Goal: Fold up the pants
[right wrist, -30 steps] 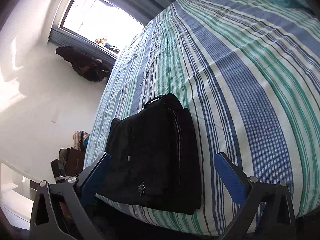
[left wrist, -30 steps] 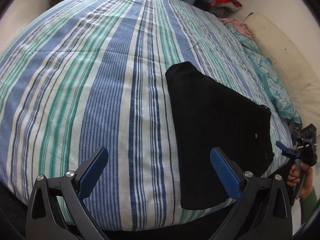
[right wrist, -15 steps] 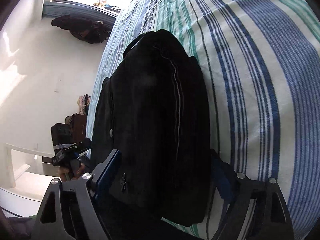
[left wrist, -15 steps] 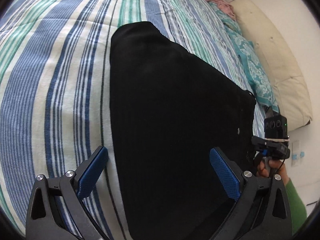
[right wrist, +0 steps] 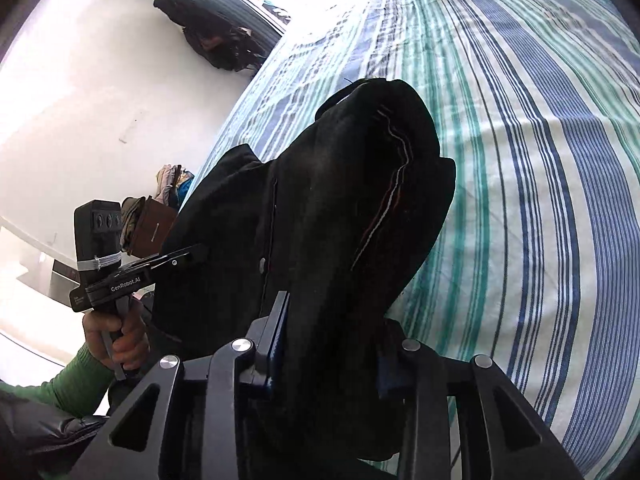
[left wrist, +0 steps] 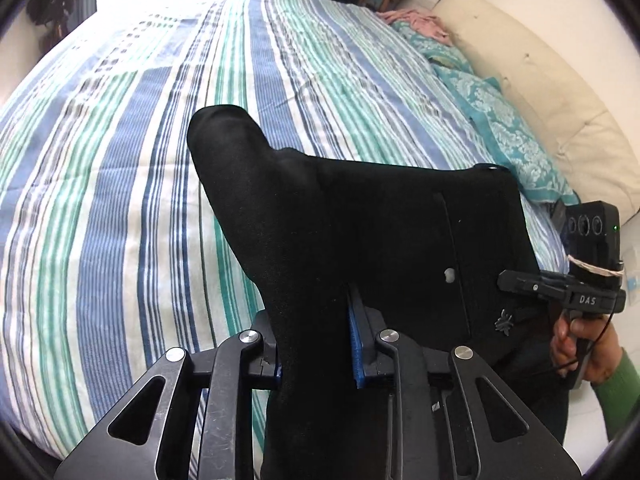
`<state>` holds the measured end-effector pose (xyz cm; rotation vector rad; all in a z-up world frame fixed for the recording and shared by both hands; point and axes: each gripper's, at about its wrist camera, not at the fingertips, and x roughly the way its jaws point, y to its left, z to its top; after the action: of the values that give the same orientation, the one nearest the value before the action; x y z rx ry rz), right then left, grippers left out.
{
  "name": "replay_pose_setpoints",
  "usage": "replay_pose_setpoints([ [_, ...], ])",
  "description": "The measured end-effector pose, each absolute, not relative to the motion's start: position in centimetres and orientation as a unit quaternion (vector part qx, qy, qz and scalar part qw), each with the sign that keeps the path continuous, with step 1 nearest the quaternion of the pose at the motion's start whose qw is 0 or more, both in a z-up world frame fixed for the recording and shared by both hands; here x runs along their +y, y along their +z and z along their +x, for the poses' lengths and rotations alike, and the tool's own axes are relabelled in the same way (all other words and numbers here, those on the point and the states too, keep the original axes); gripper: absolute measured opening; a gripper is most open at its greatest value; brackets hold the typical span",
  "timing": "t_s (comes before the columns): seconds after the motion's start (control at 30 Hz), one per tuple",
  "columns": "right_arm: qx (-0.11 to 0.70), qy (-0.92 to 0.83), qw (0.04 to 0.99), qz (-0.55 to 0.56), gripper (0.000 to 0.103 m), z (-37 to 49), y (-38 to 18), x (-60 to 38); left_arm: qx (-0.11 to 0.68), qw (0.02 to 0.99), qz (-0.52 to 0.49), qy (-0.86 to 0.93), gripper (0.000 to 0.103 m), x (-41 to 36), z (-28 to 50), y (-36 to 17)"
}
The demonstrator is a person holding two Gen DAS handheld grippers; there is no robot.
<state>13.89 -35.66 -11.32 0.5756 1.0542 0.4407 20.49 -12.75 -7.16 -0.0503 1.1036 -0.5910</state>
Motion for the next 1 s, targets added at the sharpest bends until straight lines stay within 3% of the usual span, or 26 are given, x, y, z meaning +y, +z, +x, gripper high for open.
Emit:
replay_pose_setpoints([
  [0.3, 0.429, 0.229, 0.837, 0.252, 0.034, 24.4, -5.8, -33.6, 0.469, 0.848, -0.042, -0.244, 0.024, -11.4, 29.8, -3.3],
  [0.5, 0.430, 0.234, 0.830, 0.267, 0.035, 31.6, -8.4, -33.9, 0.487, 0.846, -0.038, -0.214, 0.025, -11.8, 35.3, -7.5],
  [0.53, 0.436, 0.228, 0.826, 0.273, 0.035, 32.4, -9.8, -34.2, 0.498, 0.842, -0.029, -0.207, 0.029, -12.3, 36.0, -9.2],
  [0.6, 0.464, 0.202, 0.812, 0.290, 0.037, 33.9, -13.7, -35.4, 0.528, 0.833, 0.014, -0.164, 0.048, -13.3, 37.1, -13.8],
  [0.63, 0.487, 0.172, 0.801, 0.302, 0.040, 34.3, -16.1, -36.1, 0.536, 0.832, 0.038, -0.140, 0.075, -13.6, 37.2, -15.9],
  [0.67, 0.510, 0.142, 0.784, 0.324, 0.044, 34.5, -18.7, -37.2, 0.526, 0.839, 0.043, -0.132, 0.089, -13.4, 37.0, -17.1],
  [0.73, 0.490, 0.138, 0.761, 0.402, 0.048, 33.9, -21.6, -38.9, 0.502, 0.857, 0.020, -0.114, 0.099, -12.3, 36.4, -17.2],
  [0.87, 0.480, 0.142, 0.775, 0.386, 0.050, 33.9, -20.8, -38.9, 0.515, 0.851, 0.001, -0.108, 0.099, -11.0, 36.1, -16.5],
  [1.0, 0.472, 0.106, 0.794, 0.367, 0.068, 32.5, -18.1, -40.0, 0.486, 0.869, 0.023, -0.086, 0.099, -9.2, 34.0, -13.6],
])
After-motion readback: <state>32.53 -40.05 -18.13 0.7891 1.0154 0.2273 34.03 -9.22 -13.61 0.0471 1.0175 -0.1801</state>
